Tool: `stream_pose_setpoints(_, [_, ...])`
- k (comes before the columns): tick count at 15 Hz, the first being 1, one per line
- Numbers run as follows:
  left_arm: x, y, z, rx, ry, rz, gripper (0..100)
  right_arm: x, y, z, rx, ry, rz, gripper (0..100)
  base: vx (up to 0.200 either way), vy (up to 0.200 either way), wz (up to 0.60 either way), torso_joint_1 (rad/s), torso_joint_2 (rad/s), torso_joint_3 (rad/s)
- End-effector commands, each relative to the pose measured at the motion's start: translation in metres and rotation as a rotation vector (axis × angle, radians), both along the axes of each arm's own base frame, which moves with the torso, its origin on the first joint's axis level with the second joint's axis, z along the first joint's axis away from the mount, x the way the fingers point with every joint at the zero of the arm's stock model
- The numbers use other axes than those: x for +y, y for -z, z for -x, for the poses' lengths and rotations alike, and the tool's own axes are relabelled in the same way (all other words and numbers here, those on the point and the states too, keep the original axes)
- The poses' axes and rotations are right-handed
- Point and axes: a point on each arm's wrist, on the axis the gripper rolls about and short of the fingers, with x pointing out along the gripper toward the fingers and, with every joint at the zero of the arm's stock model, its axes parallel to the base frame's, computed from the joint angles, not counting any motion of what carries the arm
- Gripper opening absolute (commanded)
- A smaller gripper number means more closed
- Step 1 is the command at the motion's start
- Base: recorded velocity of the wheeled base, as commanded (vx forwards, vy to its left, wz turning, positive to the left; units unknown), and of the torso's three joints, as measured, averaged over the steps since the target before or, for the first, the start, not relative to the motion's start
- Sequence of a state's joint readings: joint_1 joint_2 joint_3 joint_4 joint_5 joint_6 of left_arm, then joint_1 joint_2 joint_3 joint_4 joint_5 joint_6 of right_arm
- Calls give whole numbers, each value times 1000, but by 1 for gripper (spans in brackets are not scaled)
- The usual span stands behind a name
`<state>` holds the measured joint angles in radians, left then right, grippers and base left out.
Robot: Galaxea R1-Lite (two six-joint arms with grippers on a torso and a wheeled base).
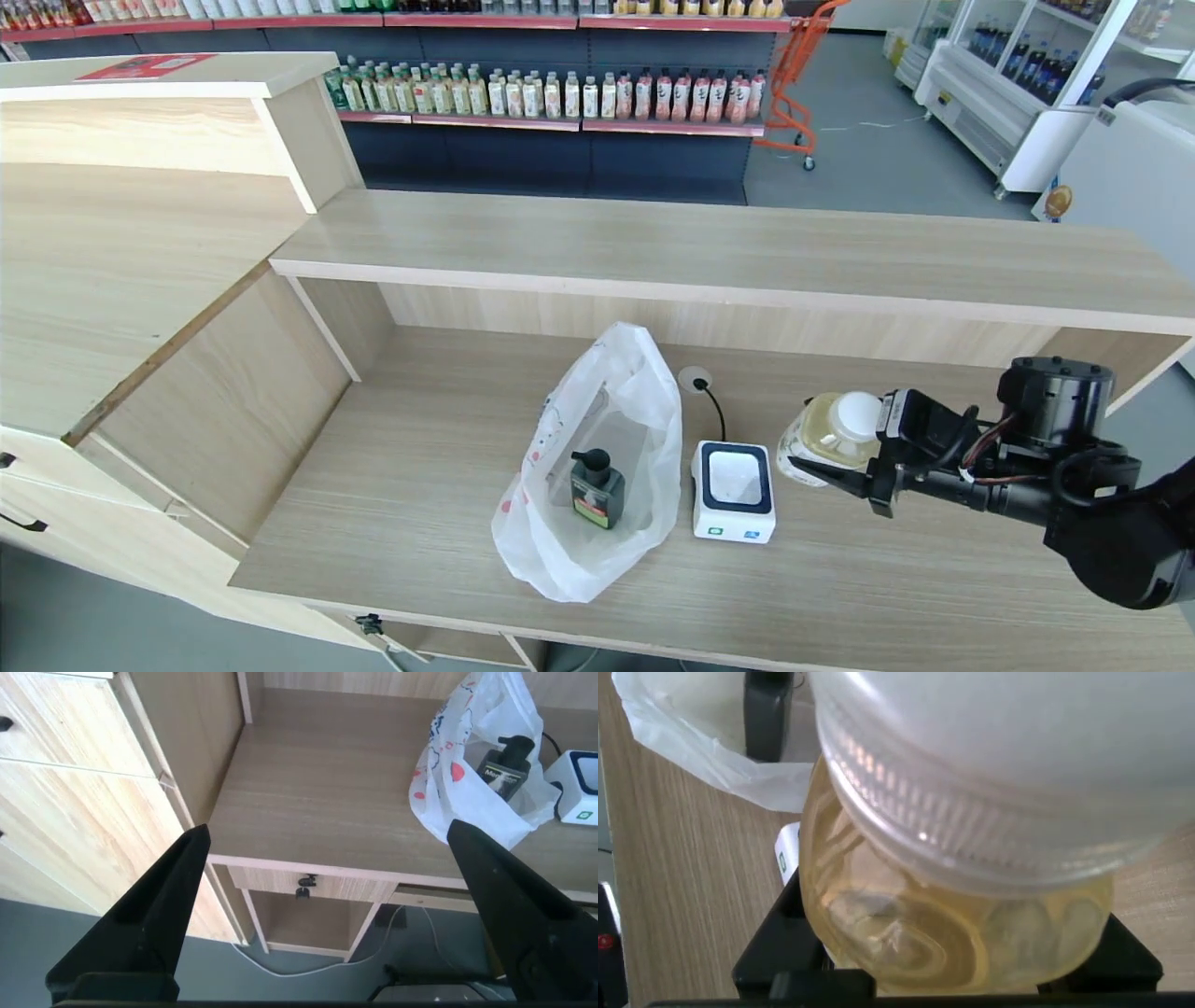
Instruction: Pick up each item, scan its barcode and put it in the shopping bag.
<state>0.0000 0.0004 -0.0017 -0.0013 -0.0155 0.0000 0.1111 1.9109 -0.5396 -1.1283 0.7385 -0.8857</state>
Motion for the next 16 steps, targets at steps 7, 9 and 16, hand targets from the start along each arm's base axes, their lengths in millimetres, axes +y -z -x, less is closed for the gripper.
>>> stream_pose_setpoints(7, [0,0,0,0,-2,3,100,15,26,-11,40,-111,-10,0,0,0,0,0,0,0])
stream_pose_setpoints(9, [0,0,0,0,-2,3,100,17,28,-13,20,-126,8,0,0,0,0,0,0,0])
stream_pose_setpoints(16, [0,0,0,0,0,3,100,20,49,-23,-15,-177,66,0,0,0,0,0,0,0])
